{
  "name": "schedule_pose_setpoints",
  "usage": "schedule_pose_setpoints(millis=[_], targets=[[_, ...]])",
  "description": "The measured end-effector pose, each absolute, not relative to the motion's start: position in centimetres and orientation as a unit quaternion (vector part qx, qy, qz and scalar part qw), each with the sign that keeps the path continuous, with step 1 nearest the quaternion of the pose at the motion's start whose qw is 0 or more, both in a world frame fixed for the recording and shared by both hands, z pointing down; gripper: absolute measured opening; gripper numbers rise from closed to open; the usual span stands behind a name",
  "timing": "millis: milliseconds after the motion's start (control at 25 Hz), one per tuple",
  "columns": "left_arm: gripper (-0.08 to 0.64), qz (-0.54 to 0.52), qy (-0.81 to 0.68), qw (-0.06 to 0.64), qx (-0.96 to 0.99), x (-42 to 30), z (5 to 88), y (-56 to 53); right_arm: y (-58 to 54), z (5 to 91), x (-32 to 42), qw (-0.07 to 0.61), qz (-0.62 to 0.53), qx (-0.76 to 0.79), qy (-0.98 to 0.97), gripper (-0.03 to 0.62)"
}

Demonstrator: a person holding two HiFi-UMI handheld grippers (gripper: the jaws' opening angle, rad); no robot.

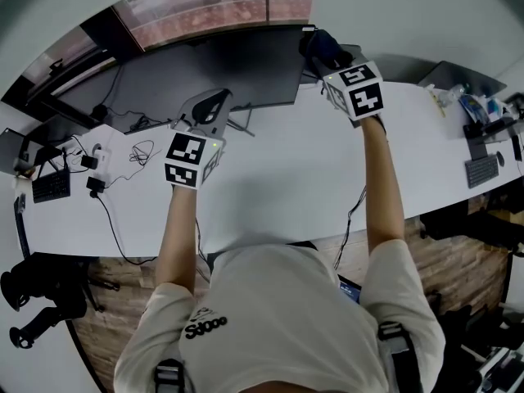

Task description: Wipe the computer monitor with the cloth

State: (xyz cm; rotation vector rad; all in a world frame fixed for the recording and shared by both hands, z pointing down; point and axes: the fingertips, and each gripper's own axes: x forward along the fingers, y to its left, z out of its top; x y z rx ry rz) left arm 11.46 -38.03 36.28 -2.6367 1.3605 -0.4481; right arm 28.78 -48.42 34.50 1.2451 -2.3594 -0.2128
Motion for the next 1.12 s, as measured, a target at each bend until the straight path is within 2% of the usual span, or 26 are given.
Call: schedule_pose_setpoints(millis=[1120], targets=[[0.017, -0.159, 0.487, -0.002, -0.859, 8.6, 42.5, -39.2, -49.8, 50.8, 28.4, 0.277, 0.017, 0.45, -0.849, 0.091]])
